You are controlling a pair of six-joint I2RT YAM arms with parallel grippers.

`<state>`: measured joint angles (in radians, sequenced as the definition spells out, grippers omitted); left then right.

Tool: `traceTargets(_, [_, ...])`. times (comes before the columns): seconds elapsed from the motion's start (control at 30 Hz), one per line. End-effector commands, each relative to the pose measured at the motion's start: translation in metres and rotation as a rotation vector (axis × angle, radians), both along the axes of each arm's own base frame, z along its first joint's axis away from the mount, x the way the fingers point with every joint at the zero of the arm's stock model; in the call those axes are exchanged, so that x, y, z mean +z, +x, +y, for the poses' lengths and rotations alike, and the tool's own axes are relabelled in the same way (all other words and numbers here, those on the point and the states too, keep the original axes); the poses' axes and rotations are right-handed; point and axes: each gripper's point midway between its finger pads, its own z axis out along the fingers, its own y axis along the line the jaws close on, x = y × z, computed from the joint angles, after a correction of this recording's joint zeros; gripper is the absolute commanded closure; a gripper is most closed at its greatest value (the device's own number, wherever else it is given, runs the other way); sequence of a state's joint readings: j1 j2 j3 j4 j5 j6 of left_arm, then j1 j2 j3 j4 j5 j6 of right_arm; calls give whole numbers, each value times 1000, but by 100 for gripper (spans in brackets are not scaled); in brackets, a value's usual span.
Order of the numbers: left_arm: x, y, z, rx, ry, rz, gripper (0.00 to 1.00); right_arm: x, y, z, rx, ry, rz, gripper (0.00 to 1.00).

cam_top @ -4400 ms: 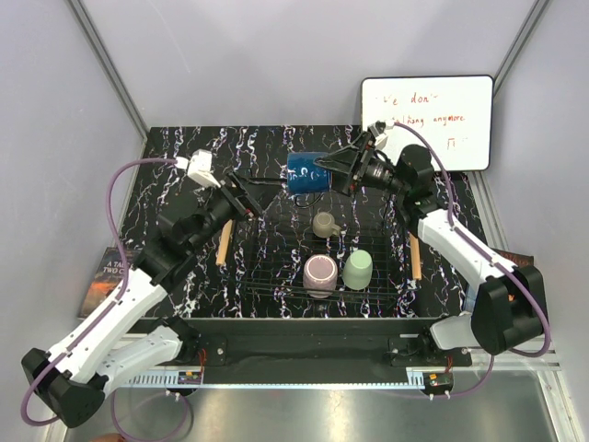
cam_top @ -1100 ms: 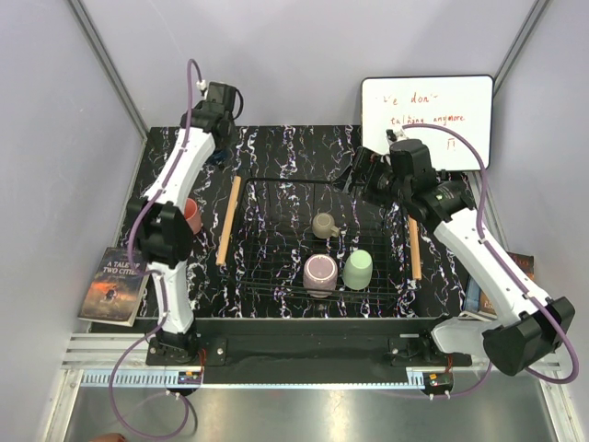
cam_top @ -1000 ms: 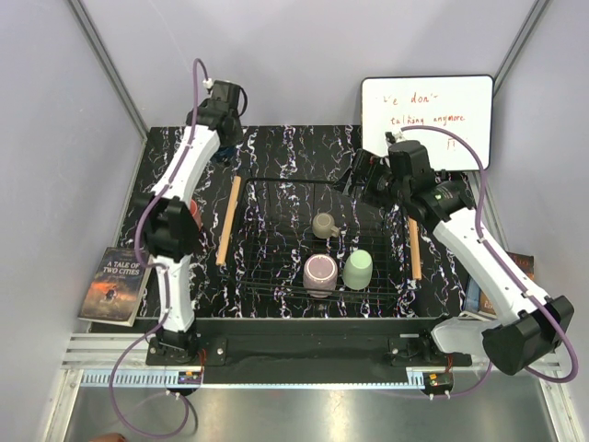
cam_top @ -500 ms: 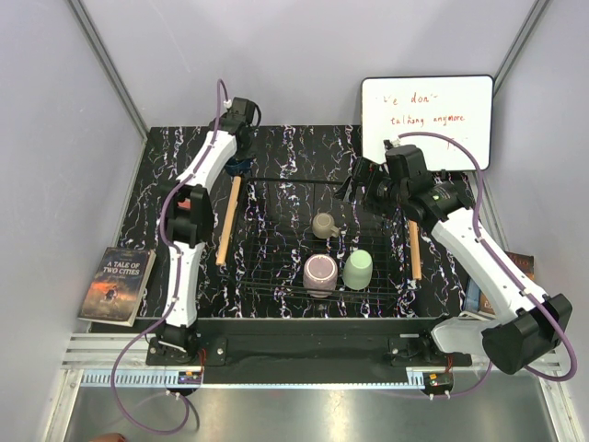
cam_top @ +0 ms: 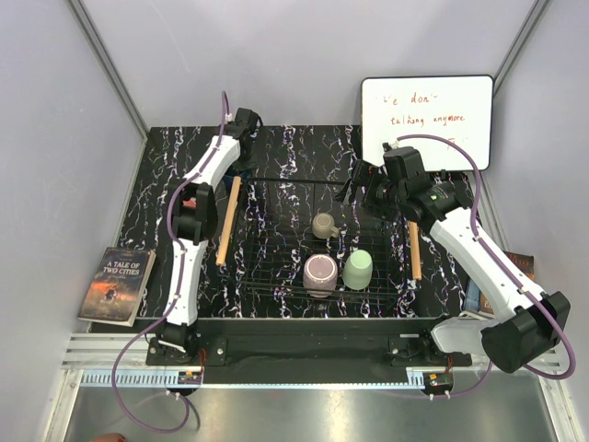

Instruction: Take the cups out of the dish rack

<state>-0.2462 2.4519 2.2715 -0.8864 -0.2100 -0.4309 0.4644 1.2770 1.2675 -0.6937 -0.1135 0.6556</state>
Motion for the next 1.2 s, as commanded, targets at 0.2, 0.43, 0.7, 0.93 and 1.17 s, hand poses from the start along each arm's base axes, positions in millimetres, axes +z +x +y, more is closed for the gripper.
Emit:
traceTargets(0.2, [24, 15, 7, 30, -3, -79, 100, 0, 5, -3, -18, -14, -13, 0])
traceTargets(0.43, [37, 12, 14, 46, 7, -99, 83, 4, 4, -2, -17, -6, -23, 0])
traceTargets(0.7, [53, 9, 16, 47, 8, -121, 69, 6, 3, -2, -18, 3, -33, 0])
traceTargets(0.93, [62, 8, 16, 47, 3, -135, 51, 8, 0, -4, -13, 3, -45, 0])
traceTargets(1.17, [120, 12, 21, 75, -4, -269, 28, 12, 1, -5, -4, -3, -65, 0])
